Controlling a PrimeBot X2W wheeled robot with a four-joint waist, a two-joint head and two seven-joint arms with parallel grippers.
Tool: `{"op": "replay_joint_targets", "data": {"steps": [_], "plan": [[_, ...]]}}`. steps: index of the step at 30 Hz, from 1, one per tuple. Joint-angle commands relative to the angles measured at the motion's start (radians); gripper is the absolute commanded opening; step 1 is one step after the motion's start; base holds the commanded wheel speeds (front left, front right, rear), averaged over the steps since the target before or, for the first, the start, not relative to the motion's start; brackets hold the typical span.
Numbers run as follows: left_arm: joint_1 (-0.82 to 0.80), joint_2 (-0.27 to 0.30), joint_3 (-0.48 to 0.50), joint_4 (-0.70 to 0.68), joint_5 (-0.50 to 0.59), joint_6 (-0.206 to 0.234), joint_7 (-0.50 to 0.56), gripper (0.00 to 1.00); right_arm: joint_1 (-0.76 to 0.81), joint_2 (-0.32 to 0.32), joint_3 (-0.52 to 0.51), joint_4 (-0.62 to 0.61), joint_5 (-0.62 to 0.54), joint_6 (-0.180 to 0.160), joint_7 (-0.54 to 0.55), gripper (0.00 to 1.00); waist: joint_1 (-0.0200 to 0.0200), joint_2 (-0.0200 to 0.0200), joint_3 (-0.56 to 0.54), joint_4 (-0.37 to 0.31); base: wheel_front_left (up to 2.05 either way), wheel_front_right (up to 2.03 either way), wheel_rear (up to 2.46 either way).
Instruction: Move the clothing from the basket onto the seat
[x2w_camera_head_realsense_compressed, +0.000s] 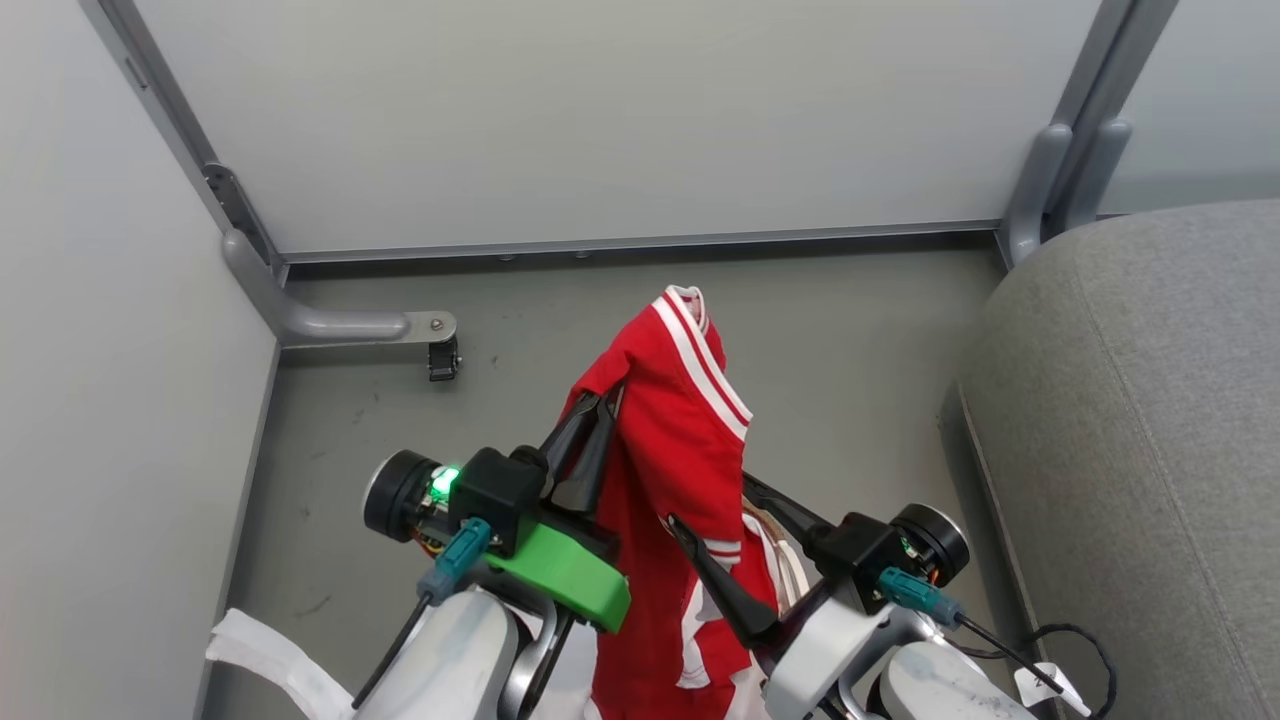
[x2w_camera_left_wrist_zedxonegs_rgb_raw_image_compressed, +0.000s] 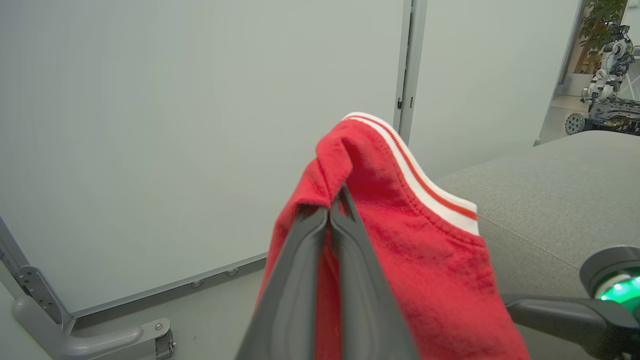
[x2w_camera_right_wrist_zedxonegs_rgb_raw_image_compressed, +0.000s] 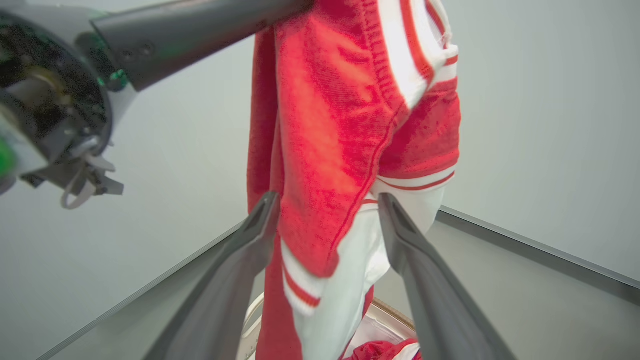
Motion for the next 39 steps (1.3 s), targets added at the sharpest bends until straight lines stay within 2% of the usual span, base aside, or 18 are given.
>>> {"op": "replay_joint_targets", "data": {"steps": [1, 8, 9, 10, 11, 13, 14, 18, 19, 20, 21, 22, 27, 39], "plan": [[-0.018, 0.002, -0.012, -0.003, -0.009, 0.003, -0.001, 0.00, -0.011, 0.003, -0.001, 0.013, -0.008, -0.001, -0.005, 1.00, 0.0001, 0.0000, -0.001, 0.026, 0.00, 0.00, 0.00], [-0.013, 0.002, -0.083, -0.008, -0.041, -0.002, -0.001, 0.00, -0.041, 0.024, -0.007, 0.061, -0.006, -0.001, -0.005, 1.00, 0.0001, 0.0000, -0.008, 0.063, 0.00, 0.00, 0.00], [-0.012, 0.002, -0.090, -0.010, -0.045, -0.002, -0.001, 0.00, -0.043, 0.026, -0.010, 0.065, -0.007, -0.001, -0.005, 0.97, 0.0001, 0.0000, -0.009, 0.066, 0.00, 0.00, 0.00], [-0.010, 0.002, -0.098, -0.012, -0.048, 0.000, -0.001, 0.00, -0.044, 0.028, -0.013, 0.070, -0.009, -0.001, -0.005, 0.89, 0.0001, 0.0000, -0.011, 0.070, 0.00, 0.00, 0.00], [-0.009, 0.002, -0.105, -0.012, -0.051, 0.000, -0.001, 0.00, -0.043, 0.029, -0.012, 0.074, -0.009, -0.001, -0.005, 0.60, 0.0001, 0.0000, -0.011, 0.072, 0.00, 0.00, 0.00], [-0.007, 0.002, -0.116, -0.013, -0.057, 0.004, -0.001, 0.00, -0.042, 0.032, -0.009, 0.084, -0.003, -0.001, -0.005, 0.16, 0.0001, 0.0000, -0.014, 0.076, 0.00, 0.00, 0.00], [-0.005, 0.002, -0.120, -0.012, -0.060, 0.006, -0.001, 0.00, -0.042, 0.033, -0.011, 0.084, 0.000, -0.001, -0.005, 0.00, 0.0001, 0.0000, -0.016, 0.077, 0.00, 0.00, 0.00], [-0.001, 0.002, -0.117, -0.006, -0.053, 0.015, -0.001, 0.00, -0.024, 0.035, -0.025, 0.076, 0.007, -0.001, -0.005, 0.00, 0.0001, 0.0000, -0.018, 0.068, 0.00, 0.00, 0.00], [0.001, 0.002, -0.114, -0.006, -0.047, 0.018, -0.001, 0.04, -0.019, 0.035, -0.029, 0.074, 0.006, -0.001, -0.005, 0.00, 0.0001, 0.0000, -0.018, 0.063, 0.00, 0.00, 0.00], [0.002, 0.001, -0.110, -0.008, -0.041, 0.023, -0.001, 0.46, -0.014, 0.035, -0.037, 0.069, 0.004, -0.001, -0.005, 0.00, 0.0001, 0.0000, -0.018, 0.055, 0.00, 0.00, 0.00], [0.005, 0.002, -0.105, -0.011, -0.036, 0.025, -0.001, 0.76, -0.012, 0.035, -0.043, 0.064, 0.003, -0.001, -0.005, 0.00, 0.0001, 0.0000, -0.018, 0.046, 0.00, 0.00, 0.00], [0.011, 0.002, -0.101, -0.009, -0.032, 0.025, -0.001, 1.00, -0.009, 0.036, -0.048, 0.055, 0.000, -0.001, -0.005, 0.00, 0.0001, 0.0000, -0.018, 0.035, 0.00, 0.00, 0.00], [0.027, 0.002, -0.078, -0.009, -0.014, 0.028, -0.001, 1.00, 0.017, 0.036, -0.077, 0.003, 0.003, -0.001, -0.005, 0.00, 0.0001, 0.0000, -0.013, -0.043, 0.00, 0.00, 0.00], [0.072, 0.002, -0.031, 0.009, 0.011, 0.018, -0.001, 1.00, 0.077, 0.034, -0.139, -0.056, 0.002, -0.001, -0.005, 0.00, 0.0001, 0.0000, 0.010, -0.291, 0.00, 0.00, 0.00]]}}
